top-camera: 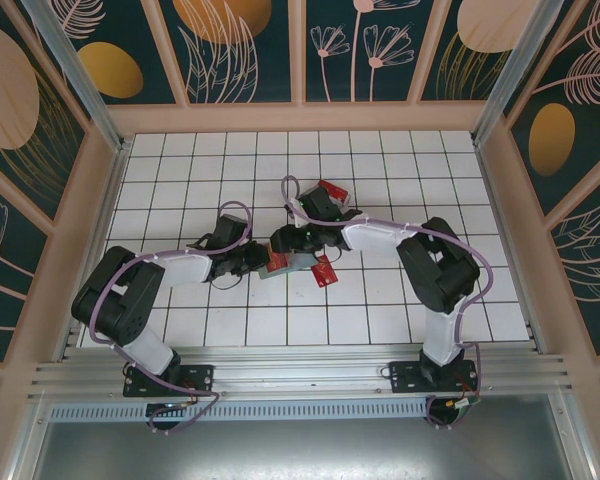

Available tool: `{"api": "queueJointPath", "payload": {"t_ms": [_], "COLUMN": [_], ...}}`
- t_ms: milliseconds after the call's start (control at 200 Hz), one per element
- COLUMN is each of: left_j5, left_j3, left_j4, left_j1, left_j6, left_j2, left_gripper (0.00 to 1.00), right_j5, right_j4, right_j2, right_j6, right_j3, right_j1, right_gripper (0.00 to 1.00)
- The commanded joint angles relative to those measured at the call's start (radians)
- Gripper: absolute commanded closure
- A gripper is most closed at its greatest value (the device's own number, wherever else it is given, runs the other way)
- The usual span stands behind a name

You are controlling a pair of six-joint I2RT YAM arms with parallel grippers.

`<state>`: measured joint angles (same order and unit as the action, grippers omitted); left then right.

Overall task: Put the credit cards into the card holder
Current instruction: Flip over the card slot in the card holder.

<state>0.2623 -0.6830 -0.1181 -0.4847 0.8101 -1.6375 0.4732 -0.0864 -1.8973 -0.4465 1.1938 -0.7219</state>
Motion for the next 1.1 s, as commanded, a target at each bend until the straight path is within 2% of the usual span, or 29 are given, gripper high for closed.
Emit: {"api": "queueJointPath", "payload": {"t_ms": [0,120,415,475,616,896,1096], "left_j5": [-0.009,-0.024,-0.167,-0.176,-0.16,-0.102,-0.137], "left_j3": [0.022,0.012,-0.012,-0.011,0.015,0.043,0.031], "left_j4": [0.05,0.087,0.273,0.278,0.214,0.114,0.142], "left_j1": [-0.006,-0.006,-0.004,-0.005,-0.004,-0.005,-0.005], "left_j6": [-0.002,-0.009,-0.027,-0.018,0.014,0.036,0.024], "left_j2": [-0.03,-0.001,0.182,0.219,0.277,0.202,0.223], "left_gripper": [0.75,0.75,0.67,0.61,0.58,0.6,0.59], "right_j5": [0.054,0.08,0.091,0.098,0.145,0.373,0.454], "right_j4": [-0.006,-0.003,0.017,0.021,0.073,0.394,0.504], "right_j2": [0.013,-0.027,-0.065,-0.065,-0.076,-0.102,-0.037], "right_j6": [-0.013,-0.014,-0.017,-0.02,-0.049,-0.23,-0.275], "right_j3": [0.032,0.045,0.044,0.049,0.043,-0.058,-0.135], "right_j1": [-0.007,-0.01,-0.007,-0.007,-0.009,0.02,0.087], "right_gripper": [0.45,0.45,0.45,0.45,0.45,0.45,0.45]}}
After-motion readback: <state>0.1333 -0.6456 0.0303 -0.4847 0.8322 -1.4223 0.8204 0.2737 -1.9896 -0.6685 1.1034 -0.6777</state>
